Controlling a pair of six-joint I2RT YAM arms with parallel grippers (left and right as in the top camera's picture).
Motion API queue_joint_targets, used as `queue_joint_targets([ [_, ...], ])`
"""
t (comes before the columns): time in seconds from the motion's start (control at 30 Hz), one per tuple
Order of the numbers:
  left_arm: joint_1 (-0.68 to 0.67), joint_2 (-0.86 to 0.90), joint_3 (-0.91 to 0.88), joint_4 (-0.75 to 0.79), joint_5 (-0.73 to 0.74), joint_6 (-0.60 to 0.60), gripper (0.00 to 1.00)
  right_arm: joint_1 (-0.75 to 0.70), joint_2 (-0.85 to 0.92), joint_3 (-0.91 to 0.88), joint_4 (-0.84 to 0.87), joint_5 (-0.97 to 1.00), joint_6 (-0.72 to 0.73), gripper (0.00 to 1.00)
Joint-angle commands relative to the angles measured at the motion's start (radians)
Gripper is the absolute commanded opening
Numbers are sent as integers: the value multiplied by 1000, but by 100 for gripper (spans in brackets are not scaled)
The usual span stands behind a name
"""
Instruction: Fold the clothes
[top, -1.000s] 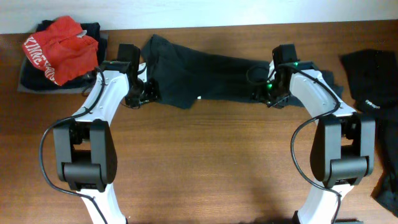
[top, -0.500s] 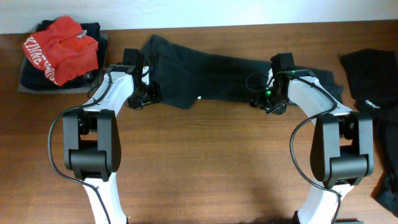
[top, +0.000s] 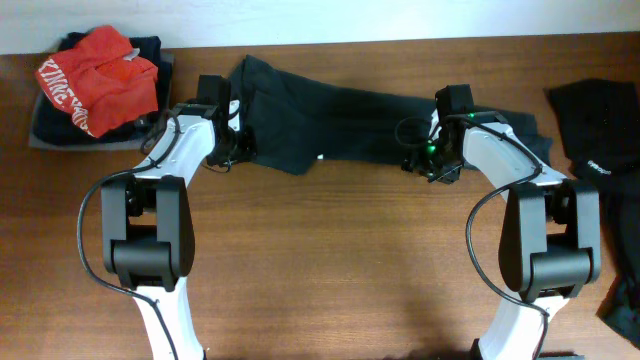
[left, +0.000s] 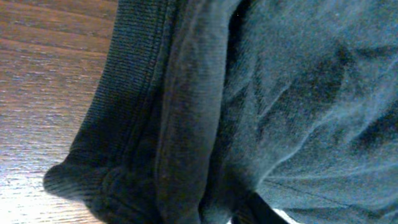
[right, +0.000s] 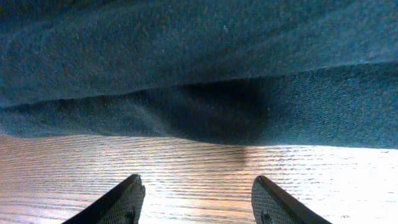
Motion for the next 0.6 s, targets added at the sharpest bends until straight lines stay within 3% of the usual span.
queue_joint_targets([
  [0.0,6,7,13,-4,-4,4,25,8,1,-9,4,16,11,61],
  [0.57,6,-72,39,-50,-5,4,15,8,1,-9,11,16,11,61],
])
